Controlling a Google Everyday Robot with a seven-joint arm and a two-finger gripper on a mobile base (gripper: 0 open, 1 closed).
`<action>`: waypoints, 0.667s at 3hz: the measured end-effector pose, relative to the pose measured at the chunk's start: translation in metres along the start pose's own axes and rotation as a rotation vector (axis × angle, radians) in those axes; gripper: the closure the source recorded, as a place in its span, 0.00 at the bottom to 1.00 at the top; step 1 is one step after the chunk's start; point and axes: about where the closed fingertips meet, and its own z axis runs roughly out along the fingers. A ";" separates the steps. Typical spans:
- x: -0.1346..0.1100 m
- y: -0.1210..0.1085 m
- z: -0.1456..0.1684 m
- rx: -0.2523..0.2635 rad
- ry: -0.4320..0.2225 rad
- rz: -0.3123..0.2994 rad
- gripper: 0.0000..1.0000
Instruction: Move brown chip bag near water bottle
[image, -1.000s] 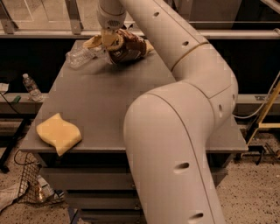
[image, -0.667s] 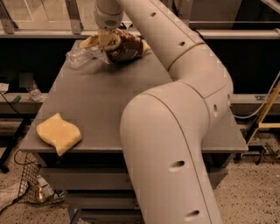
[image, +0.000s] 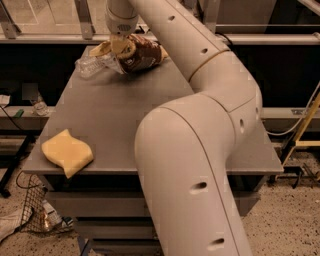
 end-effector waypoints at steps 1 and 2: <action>-0.001 0.001 0.004 -0.004 0.000 -0.001 0.59; -0.002 0.001 0.008 -0.007 -0.001 -0.002 0.36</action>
Offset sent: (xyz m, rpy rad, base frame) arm 0.0008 0.0019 -0.0035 -0.0012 0.0029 0.0019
